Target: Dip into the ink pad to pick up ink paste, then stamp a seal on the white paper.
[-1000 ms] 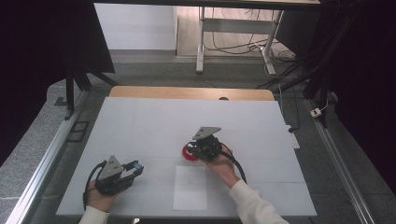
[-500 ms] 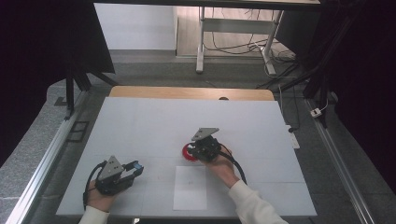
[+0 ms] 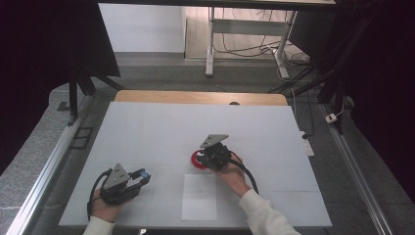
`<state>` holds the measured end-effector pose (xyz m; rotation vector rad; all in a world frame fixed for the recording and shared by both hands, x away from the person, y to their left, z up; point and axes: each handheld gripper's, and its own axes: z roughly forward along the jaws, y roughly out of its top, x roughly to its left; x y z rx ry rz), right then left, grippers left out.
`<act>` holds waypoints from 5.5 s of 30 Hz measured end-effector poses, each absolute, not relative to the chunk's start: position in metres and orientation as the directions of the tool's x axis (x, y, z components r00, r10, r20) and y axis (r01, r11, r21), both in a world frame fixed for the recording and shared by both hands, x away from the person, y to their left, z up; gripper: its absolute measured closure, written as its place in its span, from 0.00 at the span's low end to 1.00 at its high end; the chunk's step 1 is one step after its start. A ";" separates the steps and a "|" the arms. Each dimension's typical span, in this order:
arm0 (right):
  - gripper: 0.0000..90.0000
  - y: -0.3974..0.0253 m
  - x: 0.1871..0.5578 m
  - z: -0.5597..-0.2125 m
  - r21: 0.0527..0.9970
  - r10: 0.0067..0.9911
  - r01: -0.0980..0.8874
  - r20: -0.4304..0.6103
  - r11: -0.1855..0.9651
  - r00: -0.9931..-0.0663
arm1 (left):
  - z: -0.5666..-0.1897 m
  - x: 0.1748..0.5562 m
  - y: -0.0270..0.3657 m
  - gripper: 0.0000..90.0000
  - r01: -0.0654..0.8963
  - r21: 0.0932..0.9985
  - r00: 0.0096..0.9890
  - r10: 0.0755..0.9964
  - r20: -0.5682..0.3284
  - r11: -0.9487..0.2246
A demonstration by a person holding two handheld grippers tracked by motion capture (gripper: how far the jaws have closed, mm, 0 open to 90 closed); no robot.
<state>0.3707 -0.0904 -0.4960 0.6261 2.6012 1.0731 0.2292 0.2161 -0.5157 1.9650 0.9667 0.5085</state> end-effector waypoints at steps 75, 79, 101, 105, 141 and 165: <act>0.84 -0.139 0.347 -0.460 0.856 0.512 0.278 0.017 0.437 -0.859 | -0.517 0.229 0.218 0.72 0.444 0.836 0.600 0.800 -0.009 -0.323; 0.84 -0.146 0.341 -0.457 0.861 0.505 0.269 0.017 0.431 -0.863 | -0.517 0.229 0.218 0.72 0.445 0.835 0.599 0.801 -0.010 -0.323; 0.84 -0.147 0.322 -0.452 0.859 0.450 0.239 0.011 0.453 -0.893 | -0.517 0.228 0.217 0.72 0.441 0.838 0.590 0.807 0.000 -0.322; 0.84 -0.144 0.317 -0.452 0.857 0.437 0.232 0.010 0.459 -0.900 | -0.517 0.229 0.217 0.72 0.441 0.837 0.592 0.806 -0.001 -0.323; 0.84 -0.115 0.294 -0.475 0.772 0.307 0.191 -0.005 0.606 -0.952 | -0.519 0.231 0.217 0.72 0.448 0.833 0.597 0.802 -0.008 -0.326; 0.84 -0.112 0.295 -0.492 0.723 0.264 0.168 -0.020 0.670 -0.964 | -0.519 0.231 0.216 0.72 0.447 0.833 0.599 0.800 -0.008 -0.327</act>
